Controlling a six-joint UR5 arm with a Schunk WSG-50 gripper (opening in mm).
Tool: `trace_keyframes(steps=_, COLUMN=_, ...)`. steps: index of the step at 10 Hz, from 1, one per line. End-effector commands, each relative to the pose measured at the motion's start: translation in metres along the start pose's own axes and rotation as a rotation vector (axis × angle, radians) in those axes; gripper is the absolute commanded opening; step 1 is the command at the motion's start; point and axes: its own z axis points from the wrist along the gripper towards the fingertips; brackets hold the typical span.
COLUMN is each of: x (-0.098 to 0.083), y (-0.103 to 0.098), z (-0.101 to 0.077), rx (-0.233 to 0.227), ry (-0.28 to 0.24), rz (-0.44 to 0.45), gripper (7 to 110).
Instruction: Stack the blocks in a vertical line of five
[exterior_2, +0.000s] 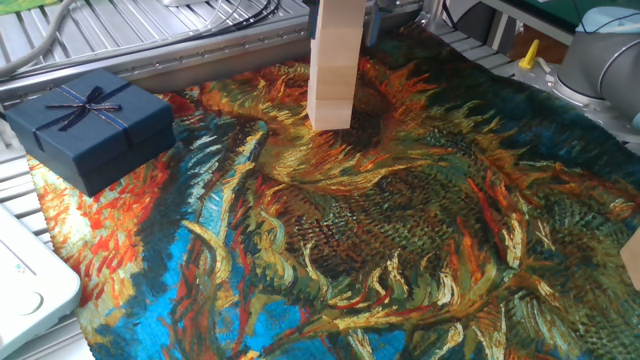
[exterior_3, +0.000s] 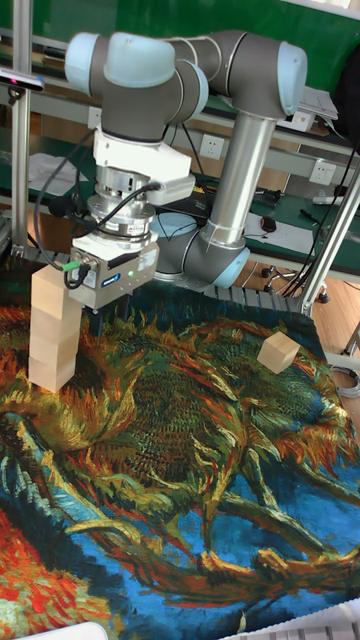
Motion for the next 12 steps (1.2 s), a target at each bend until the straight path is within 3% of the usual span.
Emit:
trace_keyframes(steps=1, x=0.001, y=0.008, z=-0.001, rx=-0.034, ry=0.003, rz=0.024, gripper=66)
trace_keyframes(steps=2, x=0.002, y=0.007, z=-0.001, rx=-0.027, ry=0.008, rz=0.051, gripper=44)
trace_keyframes(steps=6, x=-0.009, y=0.011, z=-0.002, rx=-0.044, ry=-0.038, rz=0.074, gripper=44)
trace_keyframes(steps=7, x=-0.007, y=0.01, z=-0.002, rx=-0.043, ry=-0.028, rz=0.07, gripper=66)
trace_keyframes(steps=8, x=0.0, y=0.006, z=-0.001, rx=-0.023, ry=-0.002, rz=0.067, gripper=66)
trace_keyframes(steps=12, x=-0.002, y=0.009, z=-0.001, rx=-0.036, ry=-0.01, rz=0.061, gripper=66)
